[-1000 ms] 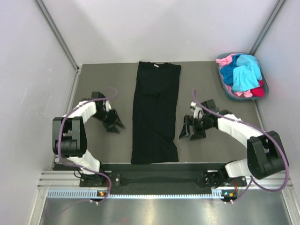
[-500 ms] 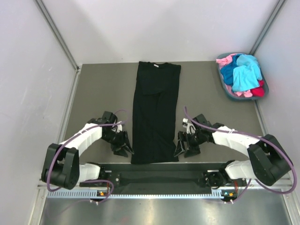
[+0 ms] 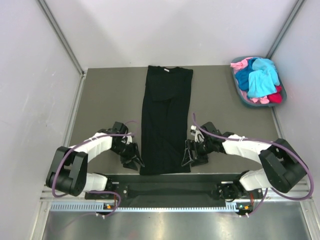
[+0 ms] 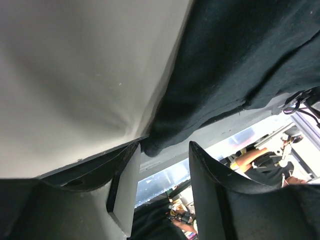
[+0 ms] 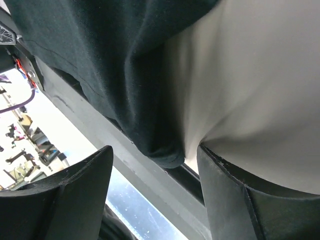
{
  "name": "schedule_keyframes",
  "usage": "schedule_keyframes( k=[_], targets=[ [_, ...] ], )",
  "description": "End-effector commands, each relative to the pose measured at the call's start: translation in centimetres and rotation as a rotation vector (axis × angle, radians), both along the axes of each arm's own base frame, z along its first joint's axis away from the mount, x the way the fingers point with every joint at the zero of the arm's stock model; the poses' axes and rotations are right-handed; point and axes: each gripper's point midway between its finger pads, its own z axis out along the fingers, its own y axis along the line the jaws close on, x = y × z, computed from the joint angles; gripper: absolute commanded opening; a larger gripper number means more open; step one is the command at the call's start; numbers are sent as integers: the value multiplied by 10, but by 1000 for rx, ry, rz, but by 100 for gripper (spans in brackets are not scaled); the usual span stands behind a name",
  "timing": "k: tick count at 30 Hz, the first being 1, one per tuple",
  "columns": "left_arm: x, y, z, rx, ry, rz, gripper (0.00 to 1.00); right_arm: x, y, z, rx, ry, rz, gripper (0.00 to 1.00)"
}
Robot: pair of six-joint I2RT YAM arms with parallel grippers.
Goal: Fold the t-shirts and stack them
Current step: Fold the tshirt
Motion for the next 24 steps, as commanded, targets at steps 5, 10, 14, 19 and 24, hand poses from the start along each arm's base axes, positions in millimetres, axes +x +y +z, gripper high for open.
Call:
schedule_keyframes(
  k=[5, 10, 14, 19, 24],
  targets=[
    [10, -8, -13, -9, -19, 31, 47, 2, 0, -14, -59, -24, -5, 67],
    [6, -11, -15, -13, -12, 29, 45, 1, 0, -18, -64, -12, -6, 64],
    [6, -14, -17, -31, -9, 31, 41, -1, 0, -20, -67, 4, -7, 58],
    [7, -17, -15, -49, -22, 25, 27, -4, -2, -22, -66, 13, 6, 49],
    [10, -21, -12, -78, -38, 18, 11, -7, -1, -21, -51, 15, 18, 39]
  ],
)
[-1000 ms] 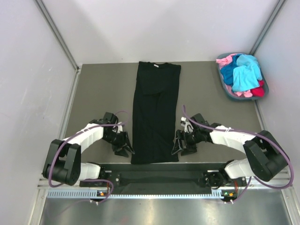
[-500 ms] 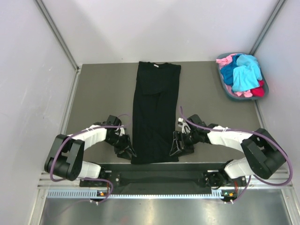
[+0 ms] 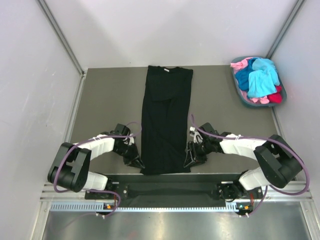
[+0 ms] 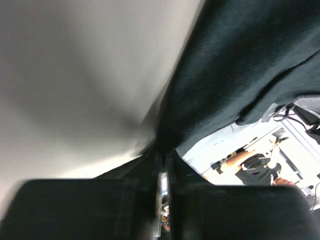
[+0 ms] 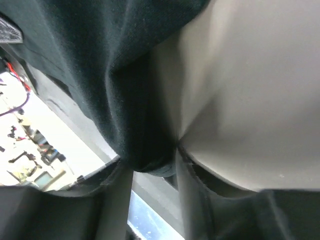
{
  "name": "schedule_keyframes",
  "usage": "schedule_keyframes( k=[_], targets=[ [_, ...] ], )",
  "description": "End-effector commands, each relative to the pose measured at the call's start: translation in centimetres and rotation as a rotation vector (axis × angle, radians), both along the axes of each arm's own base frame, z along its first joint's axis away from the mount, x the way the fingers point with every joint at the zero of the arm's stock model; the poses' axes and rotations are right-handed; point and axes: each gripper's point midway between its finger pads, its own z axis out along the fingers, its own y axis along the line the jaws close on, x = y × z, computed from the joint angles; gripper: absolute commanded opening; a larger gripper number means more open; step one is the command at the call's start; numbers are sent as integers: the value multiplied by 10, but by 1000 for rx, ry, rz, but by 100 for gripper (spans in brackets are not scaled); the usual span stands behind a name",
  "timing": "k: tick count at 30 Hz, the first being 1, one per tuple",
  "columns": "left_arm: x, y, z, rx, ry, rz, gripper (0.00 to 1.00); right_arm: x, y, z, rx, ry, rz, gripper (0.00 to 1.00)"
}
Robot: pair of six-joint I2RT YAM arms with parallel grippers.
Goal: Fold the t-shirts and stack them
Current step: Fold the tshirt
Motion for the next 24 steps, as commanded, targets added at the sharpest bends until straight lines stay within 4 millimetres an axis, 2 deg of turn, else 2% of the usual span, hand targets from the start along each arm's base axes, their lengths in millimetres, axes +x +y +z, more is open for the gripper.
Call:
schedule_keyframes(
  k=[1, 4, 5, 7, 8, 10, 11, 13, 16, 18, 19, 21, 22, 24],
  targets=[
    [10, -8, 6, -46, -54, -14, 0, -3, -2, -7, -17, -25, 26, 30],
    [21, -9, 18, -49, -105, -38, 0, 7, 7, 12, 40, -94, 66, 0],
    [19, -6, 21, -36, -104, -60, 0, 6, 7, 18, 51, -97, 78, 0],
    [30, -6, 35, -32, -152, -85, 0, 15, 11, 38, 93, -166, 109, 0],
    [30, -3, 39, -21, -164, -112, 0, 11, 9, 43, 98, -155, 127, 0],
    [28, 5, 47, 6, -142, -127, 0, 19, 12, 63, 141, -217, 156, 0],
    [37, 6, 57, 7, -187, -157, 0, 17, 12, 68, 146, -213, 169, 0],
    [41, 13, 65, 31, -185, -171, 0, 25, 16, 84, 171, -263, 182, 0],
    [66, 18, 91, 37, -260, -176, 0, 42, 20, 104, 195, -317, 179, 0],
    [77, 24, 97, 54, -274, -174, 0, 49, 23, 112, 204, -330, 179, 0],
    [86, 26, 106, 62, -299, -168, 0, 59, 25, 123, 215, -361, 174, 0],
    [100, 32, 111, 78, -320, -149, 0, 69, 25, 125, 210, -366, 161, 0],
    [112, 34, 120, 84, -355, -136, 0, 81, 22, 131, 210, -384, 138, 0],
    [133, 37, 124, 91, -397, -99, 0, 92, 19, 129, 199, -375, 111, 0]
  ],
)
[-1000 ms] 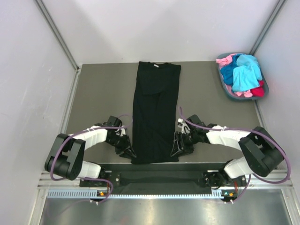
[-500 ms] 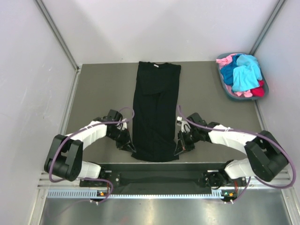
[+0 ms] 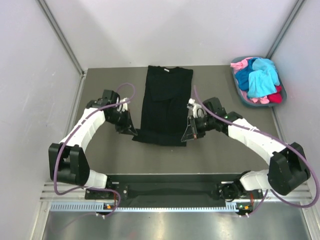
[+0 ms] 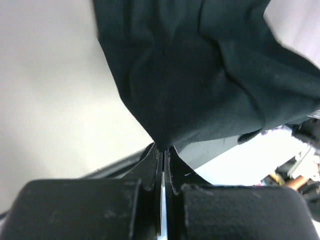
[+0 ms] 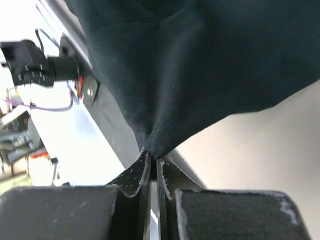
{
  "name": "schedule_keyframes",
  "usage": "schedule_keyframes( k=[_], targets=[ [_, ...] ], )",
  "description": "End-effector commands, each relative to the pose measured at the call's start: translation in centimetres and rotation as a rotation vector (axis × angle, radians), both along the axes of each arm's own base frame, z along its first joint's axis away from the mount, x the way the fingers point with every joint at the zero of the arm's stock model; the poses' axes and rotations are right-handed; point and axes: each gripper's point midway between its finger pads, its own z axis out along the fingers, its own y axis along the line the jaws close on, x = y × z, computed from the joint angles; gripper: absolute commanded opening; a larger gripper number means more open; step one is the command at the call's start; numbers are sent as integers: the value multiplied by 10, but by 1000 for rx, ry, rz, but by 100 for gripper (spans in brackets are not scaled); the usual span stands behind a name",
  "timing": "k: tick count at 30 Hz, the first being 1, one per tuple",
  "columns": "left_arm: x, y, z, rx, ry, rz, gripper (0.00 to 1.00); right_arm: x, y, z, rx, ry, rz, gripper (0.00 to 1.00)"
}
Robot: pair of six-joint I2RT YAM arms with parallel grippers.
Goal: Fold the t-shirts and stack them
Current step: Fold the tshirt
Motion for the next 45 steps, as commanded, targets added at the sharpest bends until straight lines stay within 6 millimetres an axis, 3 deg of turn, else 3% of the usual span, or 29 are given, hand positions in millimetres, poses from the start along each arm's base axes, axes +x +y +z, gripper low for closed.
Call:
schedule_keyframes(
  k=[1, 7, 14, 21, 22, 24, 31, 32, 33, 34, 36, 38, 39, 41, 44, 45],
  targets=[
    [32, 10, 15, 28, -78, 26, 0, 31, -7, 14, 15, -42, -40, 0],
    [95, -4, 16, -28, -191, 62, 0, 84, -14, 14, 33, -109, -120, 0],
    [158, -9, -4, -21, -245, 62, 0, 136, -16, 6, 31, -159, -165, 0],
    [230, -18, 10, -44, -387, 93, 0, 193, -19, 11, 29, -239, -201, 0],
    [236, -18, 0, -40, -370, 94, 0, 199, -19, 9, 25, -242, -204, 0],
    [247, -20, 3, -46, -381, 97, 0, 211, -20, 5, 16, -248, -210, 0],
    [277, -24, -14, -48, -397, 111, 0, 245, -24, -12, -21, -270, -223, 0],
    [280, -24, -15, -49, -399, 110, 3, 249, -25, -16, -32, -266, -230, 3],
    [285, -24, -13, -46, -414, 114, 10, 252, -29, -20, -56, -269, -248, 23],
    [288, -24, -15, -46, -419, 113, 16, 254, -31, -20, -63, -273, -256, 29],
    [292, -22, -8, -35, -445, 118, 31, 259, -37, -14, -71, -288, -276, 35],
    [295, -13, 9, 0, -493, 134, 38, 260, -46, -1, -81, -311, -298, 42],
    [294, -9, 15, 17, -506, 141, 47, 253, -53, -4, -96, -284, -307, 43],
    [283, 7, 30, 48, -510, 149, 50, 236, -58, -6, -88, -237, -302, 43],
    [241, 22, 20, 13, -376, 139, 54, 203, -55, -11, -46, -129, -274, 44],
    [225, 24, 8, 3, -310, 132, 53, 184, -55, -26, -42, -49, -280, 45]
  ],
)
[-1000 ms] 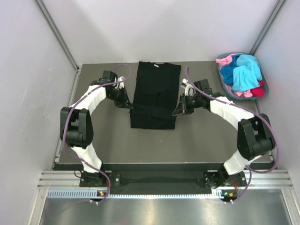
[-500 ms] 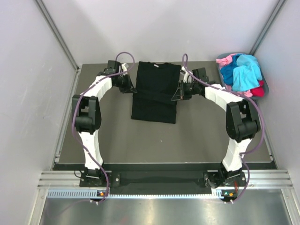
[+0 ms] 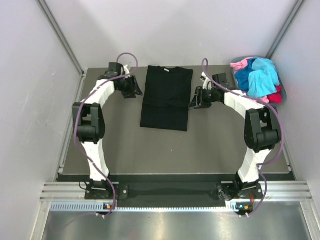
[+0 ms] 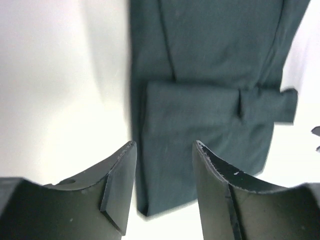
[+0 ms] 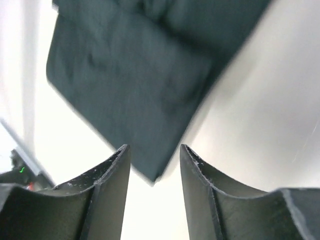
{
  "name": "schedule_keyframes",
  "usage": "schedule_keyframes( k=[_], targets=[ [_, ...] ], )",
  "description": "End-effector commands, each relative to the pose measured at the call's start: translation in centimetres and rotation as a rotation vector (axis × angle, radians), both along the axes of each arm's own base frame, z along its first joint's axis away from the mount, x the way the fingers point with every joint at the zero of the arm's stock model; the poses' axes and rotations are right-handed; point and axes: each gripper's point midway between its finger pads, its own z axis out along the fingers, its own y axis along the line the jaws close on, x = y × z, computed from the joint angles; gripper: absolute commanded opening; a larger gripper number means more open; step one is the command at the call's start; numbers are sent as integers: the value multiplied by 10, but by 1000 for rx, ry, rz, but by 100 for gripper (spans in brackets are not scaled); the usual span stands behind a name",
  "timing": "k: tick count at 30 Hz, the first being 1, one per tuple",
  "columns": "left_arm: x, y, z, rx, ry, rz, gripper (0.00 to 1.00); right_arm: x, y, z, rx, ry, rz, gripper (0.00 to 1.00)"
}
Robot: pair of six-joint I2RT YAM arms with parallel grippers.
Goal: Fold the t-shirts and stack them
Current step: Fold the tshirt
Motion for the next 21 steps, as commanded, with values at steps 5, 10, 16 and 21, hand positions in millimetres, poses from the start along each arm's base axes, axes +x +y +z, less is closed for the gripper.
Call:
schedule_keyframes(
  k=[5, 10, 16, 21],
  targets=[
    [-110, 10, -11, -150, 327, -52, 52, -85, 10, -18, 113, 247, 12, 52],
    [-134, 2, -39, -195, 463, -6, 66, -88, 27, -26, 150, 282, 22, 58],
    [-134, -7, -54, -203, 510, -3, 66, -71, 32, -35, 140, 282, 12, 58],
    [-136, -14, -61, -182, 528, -20, 65, -79, 30, -47, 116, 323, 17, 57]
  ],
)
